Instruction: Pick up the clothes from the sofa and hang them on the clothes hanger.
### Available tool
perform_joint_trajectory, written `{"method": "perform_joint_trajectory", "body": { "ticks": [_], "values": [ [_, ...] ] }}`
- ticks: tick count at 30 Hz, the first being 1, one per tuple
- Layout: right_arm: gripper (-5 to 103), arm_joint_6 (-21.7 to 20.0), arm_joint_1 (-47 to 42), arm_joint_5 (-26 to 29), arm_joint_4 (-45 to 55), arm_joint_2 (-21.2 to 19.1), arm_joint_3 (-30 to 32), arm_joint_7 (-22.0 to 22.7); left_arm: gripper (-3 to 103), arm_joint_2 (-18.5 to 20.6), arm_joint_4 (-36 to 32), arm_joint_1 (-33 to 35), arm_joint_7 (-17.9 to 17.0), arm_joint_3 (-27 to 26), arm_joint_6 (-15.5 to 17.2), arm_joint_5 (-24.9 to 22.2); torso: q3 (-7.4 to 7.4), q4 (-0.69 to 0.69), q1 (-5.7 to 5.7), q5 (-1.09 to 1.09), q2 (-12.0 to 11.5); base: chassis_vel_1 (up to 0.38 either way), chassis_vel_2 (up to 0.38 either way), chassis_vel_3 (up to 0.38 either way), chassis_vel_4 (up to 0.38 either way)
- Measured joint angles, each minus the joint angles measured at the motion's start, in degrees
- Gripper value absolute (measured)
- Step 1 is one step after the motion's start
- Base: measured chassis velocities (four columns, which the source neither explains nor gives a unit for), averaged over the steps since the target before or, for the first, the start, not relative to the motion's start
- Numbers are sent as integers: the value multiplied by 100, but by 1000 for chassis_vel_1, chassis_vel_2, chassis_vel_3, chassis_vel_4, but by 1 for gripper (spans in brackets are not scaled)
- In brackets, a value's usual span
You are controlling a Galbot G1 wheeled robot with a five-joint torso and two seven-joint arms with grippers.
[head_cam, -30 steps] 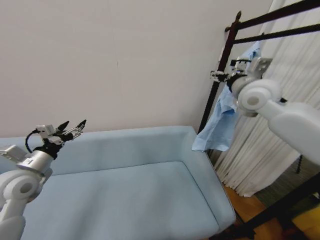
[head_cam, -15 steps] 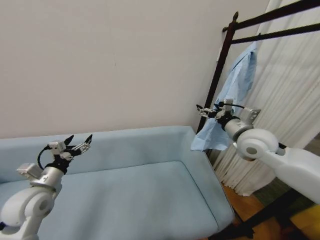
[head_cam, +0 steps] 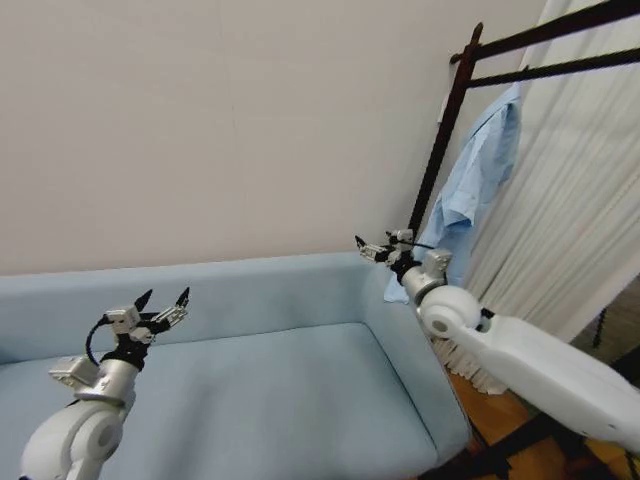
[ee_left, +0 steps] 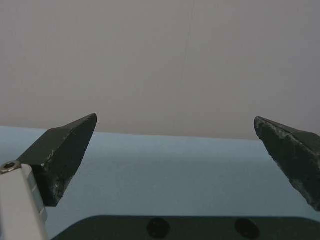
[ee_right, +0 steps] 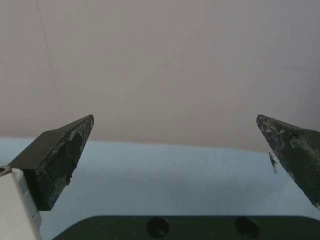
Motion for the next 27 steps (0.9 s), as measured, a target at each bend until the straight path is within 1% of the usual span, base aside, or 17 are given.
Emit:
{"method": "perform_joint_trajectory", "body": {
  "ticks": [1, 4, 6, 8, 11, 12, 13, 16, 17, 19, 21, 22, 23, 24, 27],
  "values": [
    [100, 0, 0, 0, 0, 0, 0, 0, 100, 0, 0, 0, 0, 0, 0, 0, 0, 0, 0, 0, 0, 0, 0, 0, 0],
    [100, 85, -503, -566, -217, 312, 135, -192, 100, -259, -2, 192, 30, 8, -280, 268, 0, 2, 0, 0, 0, 0, 0, 0, 0],
    [100, 113, -827, -767, -225, 483, 312, -219, 100, -420, -8, 281, 36, -1, -379, 387, 0, 3, 1, 0, 0, 0, 0, 0, 0],
    [100, 116, -981, -869, -193, 556, 415, -218, 100, -481, -9, 321, 36, 0, -428, 449, 0, 2, 0, 0, 0, 0, 0, 0, 0],
    [100, 155, -1524, -1440, -167, 794, 867, -399, 100, -710, 1, 474, 65, 39, -629, 689, 0, 2, 0, 1, 0, 0, 0, 0, 0],
    [100, 155, -1524, -1440, -167, 794, 867, -399, 100, -710, 1, 474, 65, 39, -629, 689, 0, 2, 0, 1, 0, 0, 0, 0, 0],
    [100, 176, -1787, -1684, -172, 912, 1126, -582, 100, -823, 11, 542, 95, 57, -726, 756, -1, 2, 0, -1, 0, 0, 0, 0, 0],
    [100, 183, -2644, -2126, -117, 1247, 1903, -1179, 100, -1052, 12, 700, 192, 88, -891, 897, 0, 3, 0, 1, 0, 0, 0, 0, 0],
    [100, 183, -2644, -2126, -117, 1247, 1903, -1179, 100, -1052, 12, 700, 192, 88, -891, 897, 0, 3, 0, 1, 0, 0, 0, 0, 0],
    [100, 188, -3154, -2339, 15, 1447, 2283, -1356, 100, -1152, -18, 766, 239, 115, -928, 958, -1, -1, 0, 1, 0, 0, 0, 0, 0],
    [100, 178, -3540, -2481, 177, 1635, 2547, -1393, 100, -1204, -22, 807, 300, 139, -974, 1033, -1, 0, -1, 0, 0, 0, 0, 0, 0],
    [100, 177, -3709, -2558, 241, 1740, 2637, -1394, 100, -1219, -10, 822, 336, 154, -1019, 1080, -1, 0, -1, -1, 0, 0, 0, 0, 0],
    [100, 177, -3709, -2558, 241, 1740, 2637, -1394, 100, -1219, -10, 822, 336, 154, -1019, 1080, -1, 0, -1, -1, 0, 0, 0, 0, 0],
    [100, 175, -3822, -2618, 275, 1827, 2697, -1397, 100, -1236, 6, 836, 372, 166, -1055, 1113, -1, 1, -1, 0, 0, 0, 0, 0, 0],
    [100, 163, -4256, -2919, 414, 2303, 3043, -1504, 100, -1377, 29, 915, 460, 232, -1190, 1160, -1, 4, 0, 0, 0, 0, 0, 0, 0]
  ]
}}
